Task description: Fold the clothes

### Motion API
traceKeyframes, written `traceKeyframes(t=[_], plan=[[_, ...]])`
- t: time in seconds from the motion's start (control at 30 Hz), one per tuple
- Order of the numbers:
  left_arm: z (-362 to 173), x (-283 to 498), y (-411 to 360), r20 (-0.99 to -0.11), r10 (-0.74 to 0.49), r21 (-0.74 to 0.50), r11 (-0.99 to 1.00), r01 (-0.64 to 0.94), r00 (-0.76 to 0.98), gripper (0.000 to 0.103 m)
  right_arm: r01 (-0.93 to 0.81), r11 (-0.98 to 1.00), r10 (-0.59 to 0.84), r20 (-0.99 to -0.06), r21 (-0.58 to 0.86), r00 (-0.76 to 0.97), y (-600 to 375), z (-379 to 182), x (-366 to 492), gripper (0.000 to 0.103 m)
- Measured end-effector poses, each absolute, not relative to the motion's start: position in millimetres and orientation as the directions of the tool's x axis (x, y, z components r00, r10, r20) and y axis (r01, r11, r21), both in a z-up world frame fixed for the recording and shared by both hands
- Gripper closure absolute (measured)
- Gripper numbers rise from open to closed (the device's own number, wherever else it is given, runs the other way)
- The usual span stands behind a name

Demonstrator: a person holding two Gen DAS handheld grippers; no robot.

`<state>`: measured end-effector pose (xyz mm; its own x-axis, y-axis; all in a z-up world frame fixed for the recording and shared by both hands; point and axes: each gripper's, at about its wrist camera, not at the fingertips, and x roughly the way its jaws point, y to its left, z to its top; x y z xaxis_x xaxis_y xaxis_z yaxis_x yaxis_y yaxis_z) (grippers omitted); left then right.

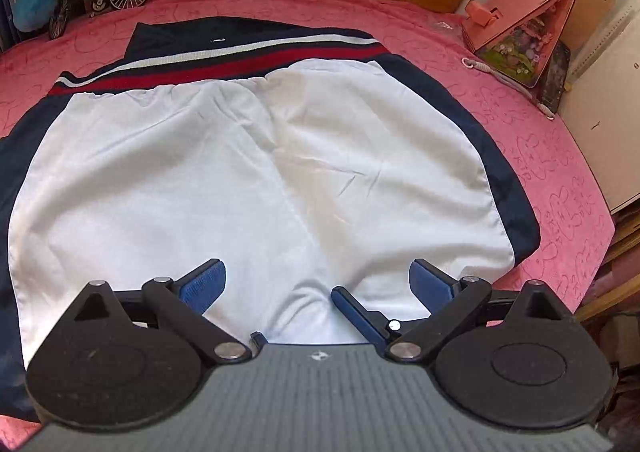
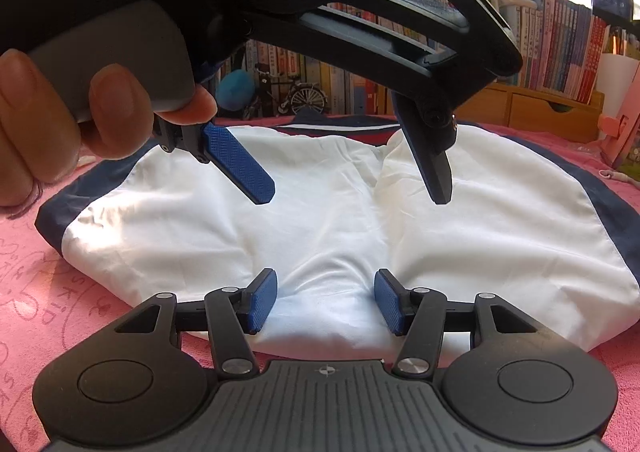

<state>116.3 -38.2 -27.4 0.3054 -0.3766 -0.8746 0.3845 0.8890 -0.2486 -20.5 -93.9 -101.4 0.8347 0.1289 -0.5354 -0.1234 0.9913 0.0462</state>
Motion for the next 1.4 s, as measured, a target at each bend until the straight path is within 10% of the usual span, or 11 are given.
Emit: traceKeyframes(t=[0.63, 1.13, 1.2, 1.4], plan=[[-59, 120, -60, -0.932, -0.209, -0.077, 0.912, 0.404, 0.295, 0.001, -0.118, 0.991, 0.134, -0.533, 0.065, 0.836, -92, -98, -15, 0.049], [-44, 126, -48, -0.925, -0.207, -0.117, 0.953, 0.281, 0.318, 0.035, -0.082, 0.994, 0.108, -0.528, 0.071, 0.843, -95, -98, -16, 0.058], [-44, 128, -48, -0.927, -0.186, -0.101, 0.960, 0.259, 0.327, 0.060, -0.082, 0.994, 0.108, -0.528, 0.072, 0.842, -95, -98, -16, 0.058], [-48, 134, -54, -0.931, -0.171, -0.094, 0.967, 0.238, 0.324, 0.060, -0.083, 0.994, 0.110, -0.528, 0.074, 0.842, -97, -98, -16, 0.058]])
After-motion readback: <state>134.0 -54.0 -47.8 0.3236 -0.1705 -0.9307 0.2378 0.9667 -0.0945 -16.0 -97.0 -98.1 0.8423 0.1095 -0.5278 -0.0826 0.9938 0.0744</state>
